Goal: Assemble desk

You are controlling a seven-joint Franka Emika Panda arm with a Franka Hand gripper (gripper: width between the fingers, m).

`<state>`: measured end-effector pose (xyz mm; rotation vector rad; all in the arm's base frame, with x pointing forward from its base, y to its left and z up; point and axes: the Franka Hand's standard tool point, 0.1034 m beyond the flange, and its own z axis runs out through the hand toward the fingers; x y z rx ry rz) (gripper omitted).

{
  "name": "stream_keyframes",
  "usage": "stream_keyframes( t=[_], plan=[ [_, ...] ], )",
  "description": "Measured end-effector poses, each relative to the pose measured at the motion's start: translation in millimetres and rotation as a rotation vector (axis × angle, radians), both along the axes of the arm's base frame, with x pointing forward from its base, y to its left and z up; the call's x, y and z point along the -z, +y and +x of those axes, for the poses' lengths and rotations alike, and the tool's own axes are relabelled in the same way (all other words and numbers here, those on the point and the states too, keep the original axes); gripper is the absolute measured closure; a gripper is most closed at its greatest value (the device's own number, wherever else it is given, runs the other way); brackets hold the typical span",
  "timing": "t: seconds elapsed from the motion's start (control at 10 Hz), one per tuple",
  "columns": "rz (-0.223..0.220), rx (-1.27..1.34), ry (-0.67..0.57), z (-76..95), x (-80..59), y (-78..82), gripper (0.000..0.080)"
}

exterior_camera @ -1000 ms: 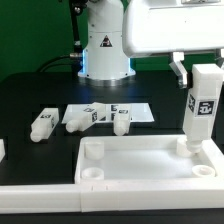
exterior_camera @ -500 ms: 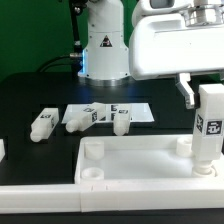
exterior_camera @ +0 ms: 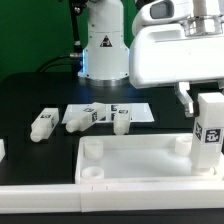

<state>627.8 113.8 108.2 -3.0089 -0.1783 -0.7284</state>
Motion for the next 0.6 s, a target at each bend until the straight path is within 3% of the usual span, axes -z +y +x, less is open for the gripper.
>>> stream_keyframes(
  t=[0.5, 0.6],
  plan=[
    [-0.005, 0.001, -0.022, -2.0, 1.4, 0.3, 0.0514],
    [-0.007, 0.000, -0.008, -1.8, 1.8, 0.4, 0.0409]
  ],
)
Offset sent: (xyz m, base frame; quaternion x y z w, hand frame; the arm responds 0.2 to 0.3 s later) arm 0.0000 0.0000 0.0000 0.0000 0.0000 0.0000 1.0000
